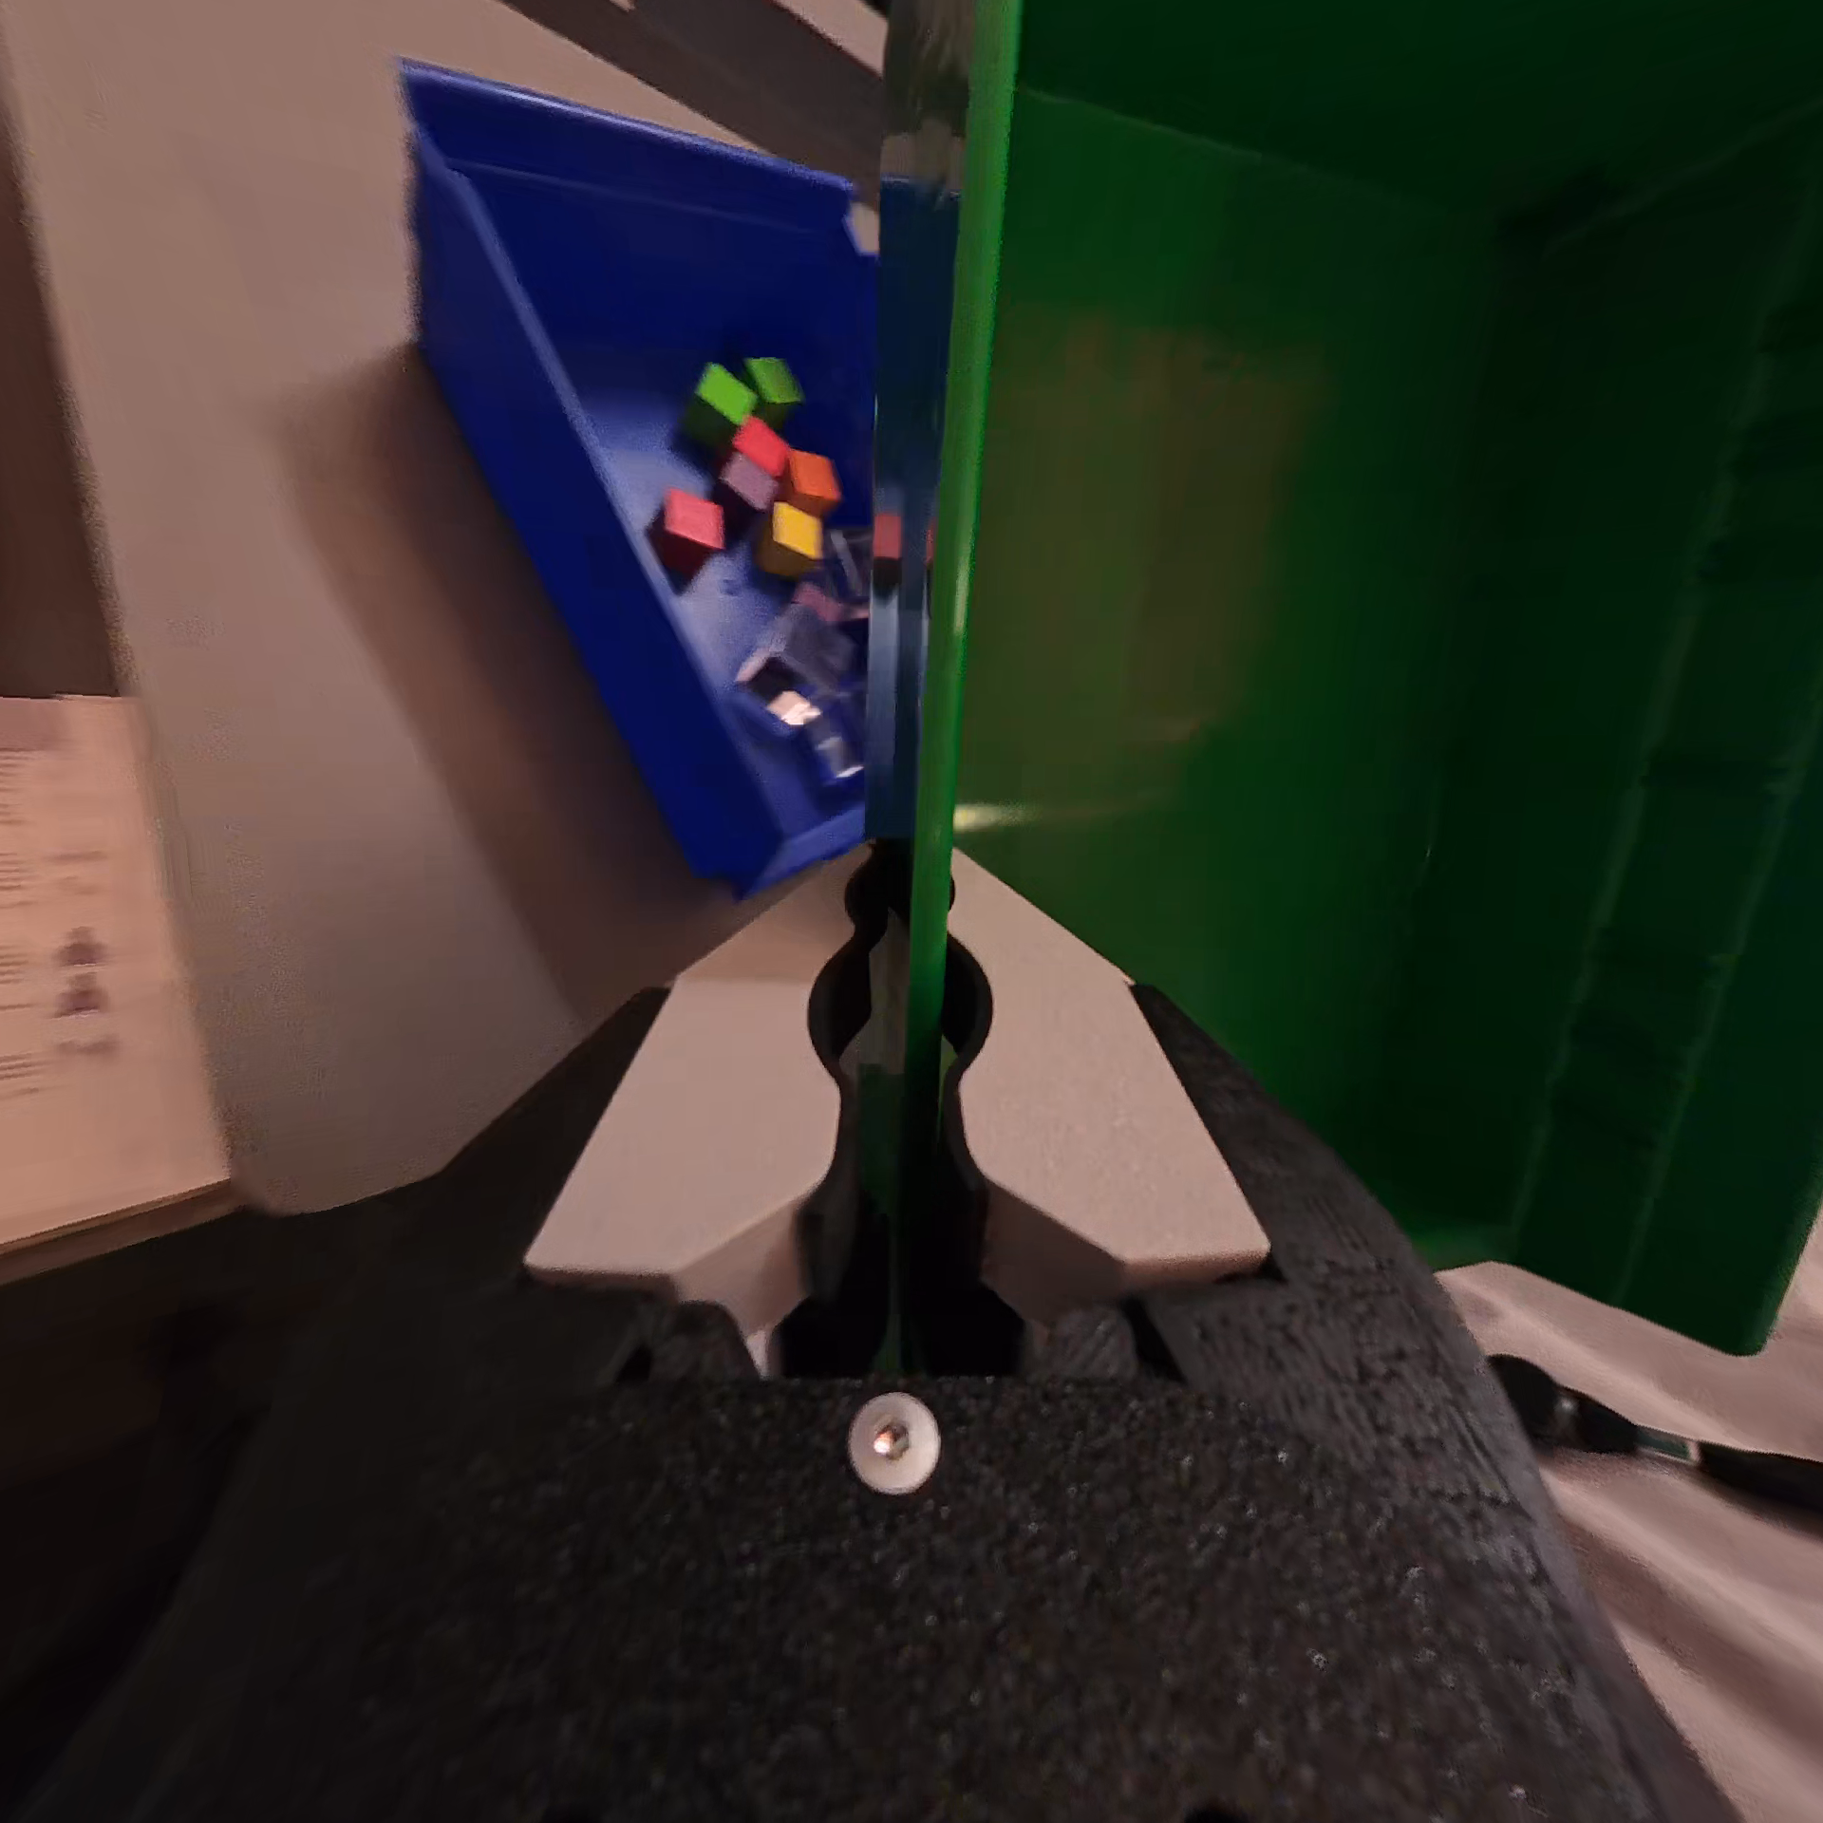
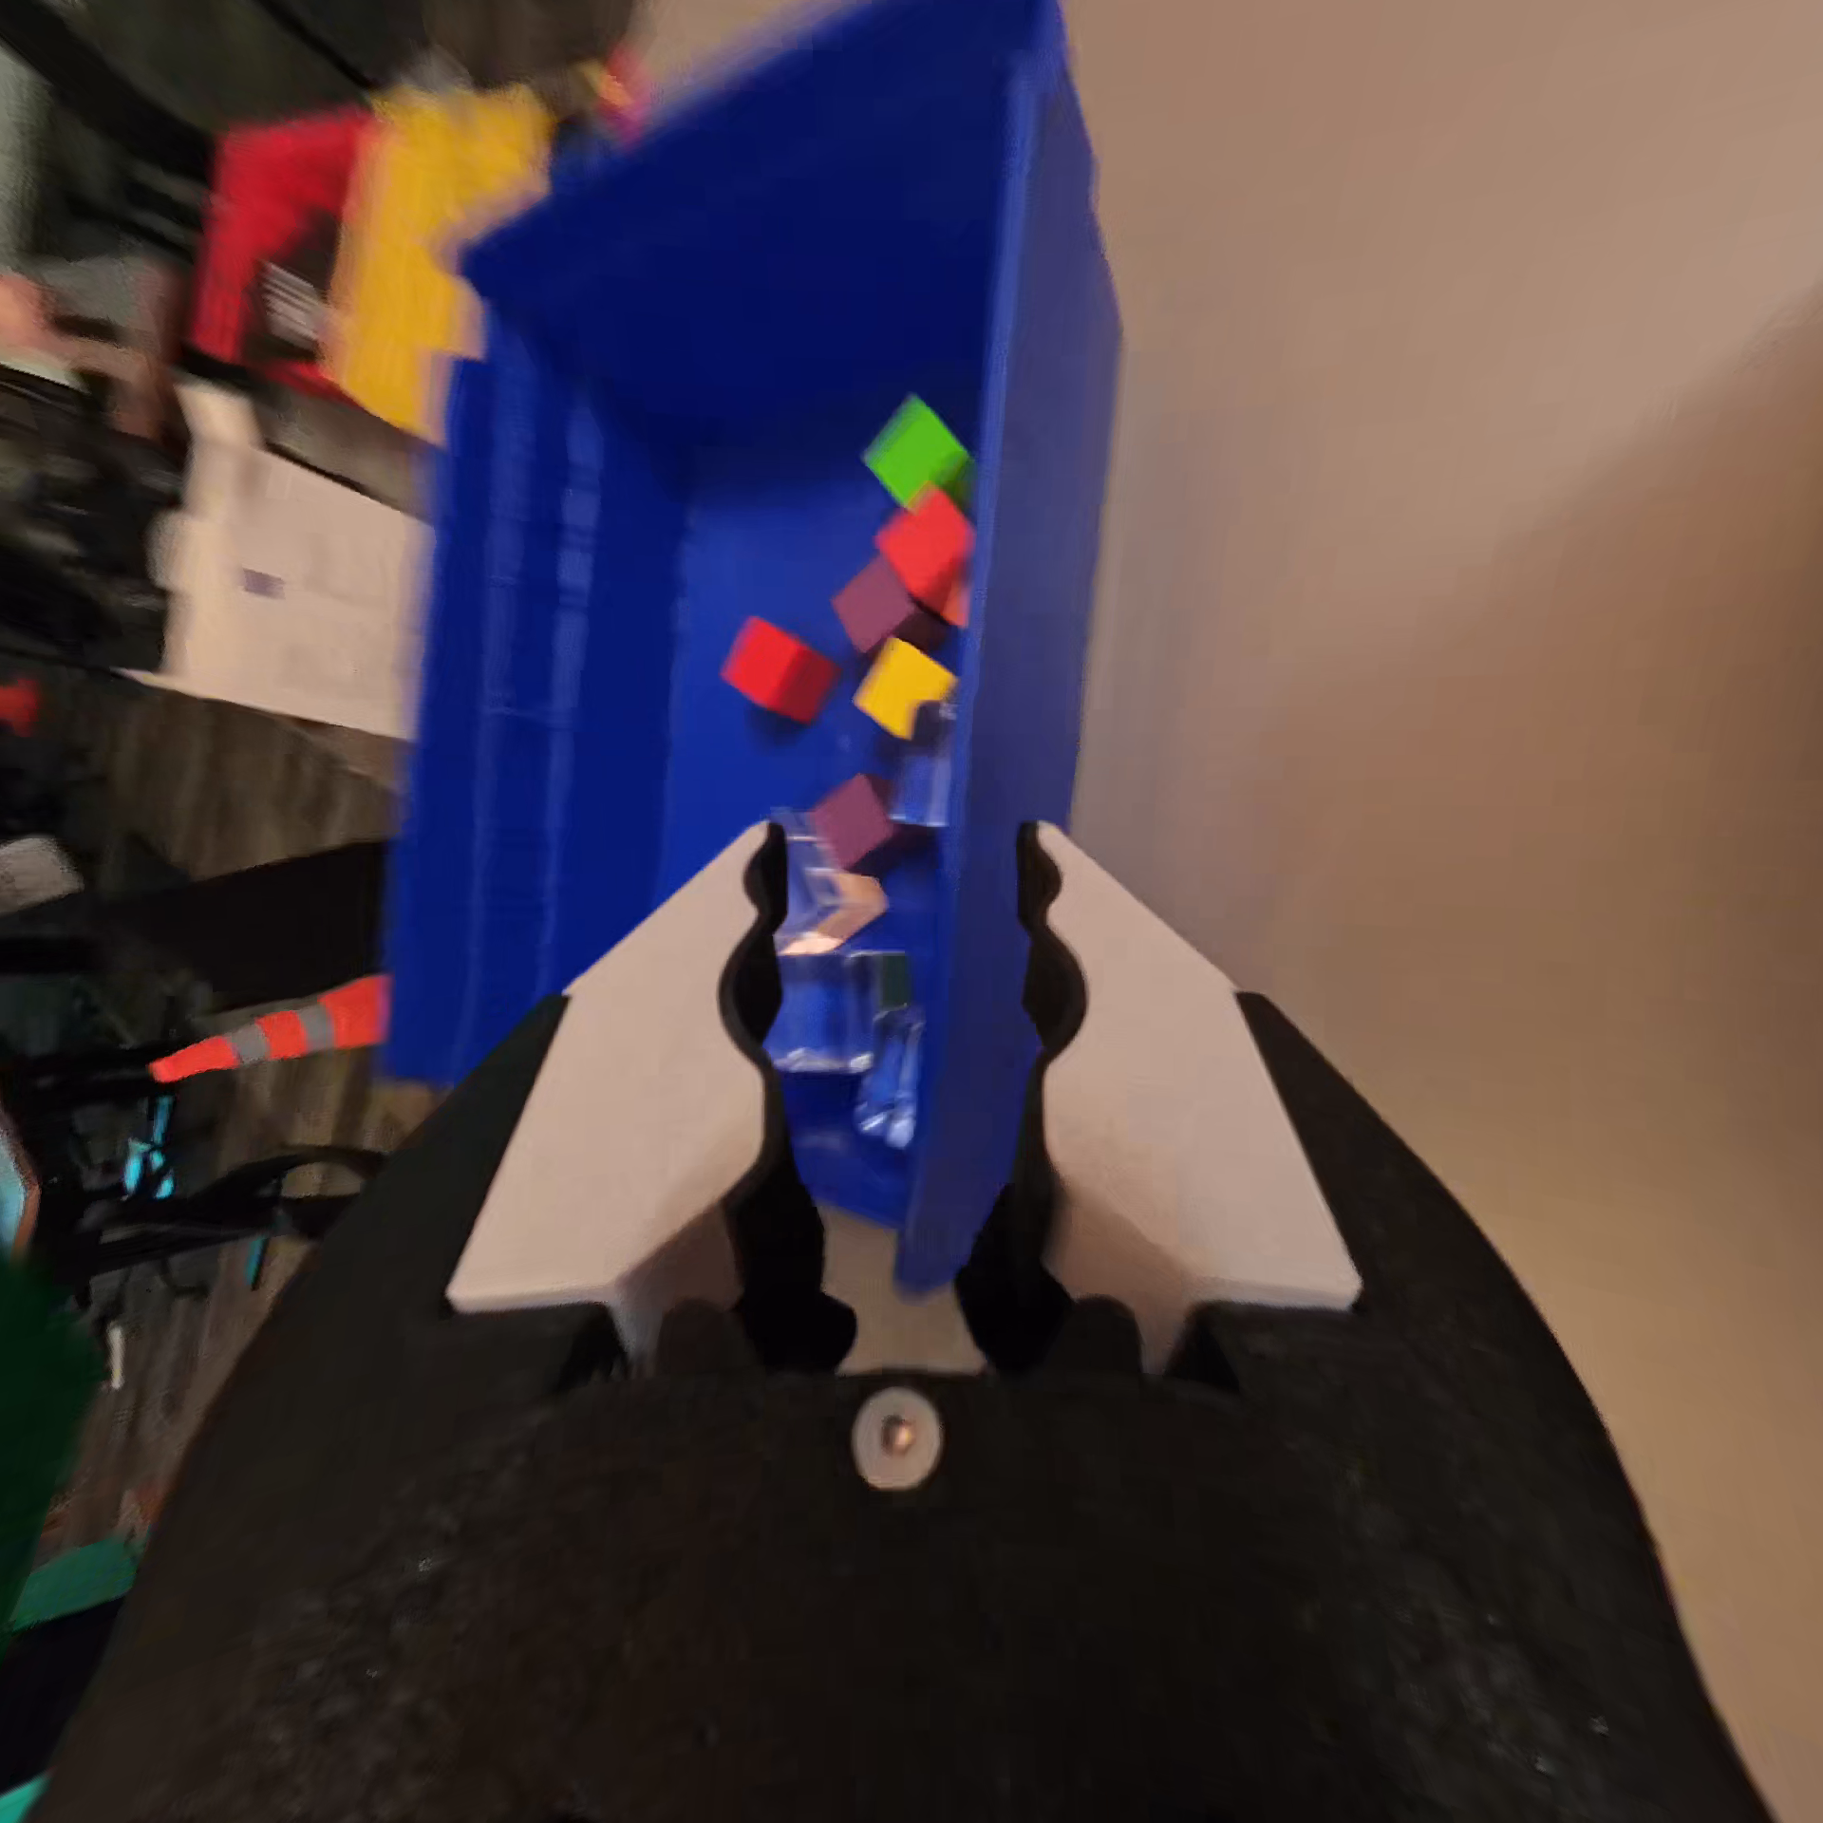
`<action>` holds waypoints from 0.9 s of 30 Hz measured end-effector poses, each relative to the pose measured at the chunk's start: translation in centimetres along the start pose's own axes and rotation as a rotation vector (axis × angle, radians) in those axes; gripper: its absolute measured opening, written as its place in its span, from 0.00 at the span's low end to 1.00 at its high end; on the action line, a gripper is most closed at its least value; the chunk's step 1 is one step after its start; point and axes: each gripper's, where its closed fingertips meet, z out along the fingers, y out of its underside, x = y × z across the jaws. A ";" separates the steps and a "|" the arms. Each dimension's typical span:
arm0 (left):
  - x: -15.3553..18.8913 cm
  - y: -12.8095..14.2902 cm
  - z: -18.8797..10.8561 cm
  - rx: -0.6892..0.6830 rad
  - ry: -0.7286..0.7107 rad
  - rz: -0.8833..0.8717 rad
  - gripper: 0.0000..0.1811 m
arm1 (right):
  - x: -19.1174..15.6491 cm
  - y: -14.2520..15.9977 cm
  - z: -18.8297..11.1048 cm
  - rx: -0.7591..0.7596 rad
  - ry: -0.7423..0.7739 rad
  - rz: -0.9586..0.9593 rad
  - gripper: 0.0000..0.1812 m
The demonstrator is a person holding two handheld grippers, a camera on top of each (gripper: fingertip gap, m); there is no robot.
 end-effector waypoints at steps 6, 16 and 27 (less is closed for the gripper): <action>13.3 2.8 6.7 0.071 0.160 0.105 0.02 | -4.4 4.2 -24.8 0.441 -0.275 -0.296 0.26; 47.8 11.3 30.1 -0.202 0.633 0.473 0.02 | 11.7 16.4 -64.6 1.148 0.261 -0.315 0.34; 59.5 22.6 60.0 -0.447 0.340 0.597 0.02 | 37.9 21.0 -70.6 1.010 0.491 -0.065 0.40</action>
